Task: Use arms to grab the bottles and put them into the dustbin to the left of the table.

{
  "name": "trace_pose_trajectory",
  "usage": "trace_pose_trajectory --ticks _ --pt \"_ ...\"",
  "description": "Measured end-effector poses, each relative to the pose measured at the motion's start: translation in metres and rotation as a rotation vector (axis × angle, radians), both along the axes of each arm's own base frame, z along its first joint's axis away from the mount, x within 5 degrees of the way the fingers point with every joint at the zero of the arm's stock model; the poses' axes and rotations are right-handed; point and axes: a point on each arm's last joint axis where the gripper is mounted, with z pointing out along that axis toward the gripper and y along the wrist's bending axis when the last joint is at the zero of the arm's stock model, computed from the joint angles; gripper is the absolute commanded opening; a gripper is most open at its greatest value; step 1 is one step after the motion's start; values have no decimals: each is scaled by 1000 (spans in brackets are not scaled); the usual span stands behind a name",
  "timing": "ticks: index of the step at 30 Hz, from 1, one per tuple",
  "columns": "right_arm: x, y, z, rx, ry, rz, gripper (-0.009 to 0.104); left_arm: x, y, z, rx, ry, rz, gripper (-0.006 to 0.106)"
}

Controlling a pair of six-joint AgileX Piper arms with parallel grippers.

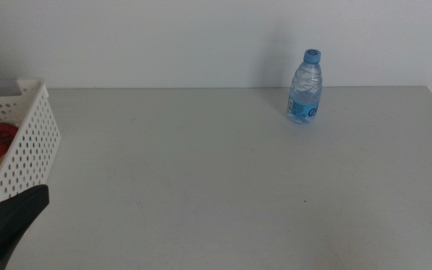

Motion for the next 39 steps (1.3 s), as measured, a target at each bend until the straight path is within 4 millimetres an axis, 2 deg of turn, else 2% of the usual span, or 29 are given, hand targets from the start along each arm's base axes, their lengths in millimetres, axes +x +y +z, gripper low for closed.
trace_pose_trajectory --ticks 6,15,22,27,31,36,39 --pt "3 2 9 2 -83 18 94 0 0 0 0 0 0 93" --pt "44 9 12 19 -49 86 94 0 0 0 0 0 0 93" --pt "73 14 1 116 -31 125 94 0 0 0 0 0 0 93" --pt "86 17 -2 216 -86 155 94 0 0 0 0 0 0 93" --pt "98 22 -14 241 -11 196 94 0 0 0 0 0 0 93" --pt "125 31 -18 208 41 298 94 0 0 0 0 0 0 93" --pt "149 36 -16 185 35 349 94 0 0 0 0 0 0 93"
